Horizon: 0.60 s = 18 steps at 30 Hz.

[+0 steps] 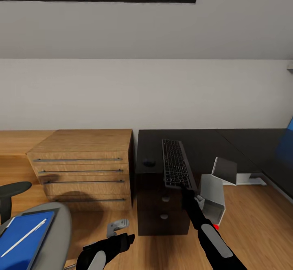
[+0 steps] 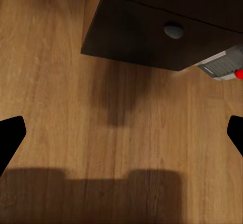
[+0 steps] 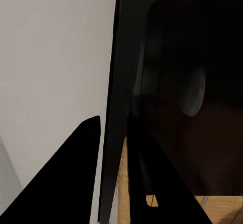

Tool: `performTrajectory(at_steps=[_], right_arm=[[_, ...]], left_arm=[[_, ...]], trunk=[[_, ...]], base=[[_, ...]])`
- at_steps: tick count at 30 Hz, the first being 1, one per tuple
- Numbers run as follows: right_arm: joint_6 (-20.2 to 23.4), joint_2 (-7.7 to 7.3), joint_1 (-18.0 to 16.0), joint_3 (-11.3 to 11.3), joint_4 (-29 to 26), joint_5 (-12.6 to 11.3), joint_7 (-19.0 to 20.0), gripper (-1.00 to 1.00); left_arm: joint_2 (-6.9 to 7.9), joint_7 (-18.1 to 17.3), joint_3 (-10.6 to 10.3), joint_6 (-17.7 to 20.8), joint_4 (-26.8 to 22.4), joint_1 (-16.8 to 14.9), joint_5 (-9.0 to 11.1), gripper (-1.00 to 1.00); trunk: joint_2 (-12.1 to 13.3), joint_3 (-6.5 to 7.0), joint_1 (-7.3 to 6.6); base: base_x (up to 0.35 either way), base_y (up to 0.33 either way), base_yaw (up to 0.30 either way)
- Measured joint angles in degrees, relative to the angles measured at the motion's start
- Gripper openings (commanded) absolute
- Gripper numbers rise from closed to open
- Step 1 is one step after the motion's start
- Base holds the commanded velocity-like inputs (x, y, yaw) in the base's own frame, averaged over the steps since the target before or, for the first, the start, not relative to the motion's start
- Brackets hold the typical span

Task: In the bedroom, organize the workspace by keeping the computer under the desk, ensuring the monitor is on the desk, placing the keyboard on the desk next to the monitor, placing the mouse on the desk next to the keyboard, moving the folder from the swivel chair onto the desk next to the mouse, stacking the notebook on top of the folder with the pen on top of the notebook, and positioning the swivel chair next to the desk.

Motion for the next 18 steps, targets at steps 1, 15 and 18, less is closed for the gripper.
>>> performTrajectory(at_steps=[1, 15, 18], right_arm=[[0.0, -0.01, 0.0, 0.01, -0.08, 0.0, 0.01, -1.0], [0.0, -0.44, 0.28, 0.14, -7.63, -0.03, -0.39, -1.0], [0.02, -0.46, 2.0, 0.16, -12.32, 0.03, -3.33, -1.0]], left_arm=[[0.0, 0.02, -0.02, 0.0, 0.0, 0.0, 0.0, 1.0], [0.01, 1.31, 0.05, -0.03, 0.18, 0.0, 0.07, 1.0], [0.0, 1.42, 0.01, -0.02, 0.17, 0.0, 0.01, 1.0]], trunk=[[0.4, 0.18, -0.22], [6.02, 2.7, -3.3], [7.22, 3.23, -3.95]], base=[[0.0, 0.0, 0.0], [0.0, 0.0, 0.0], [0.0, 0.0, 0.0]])
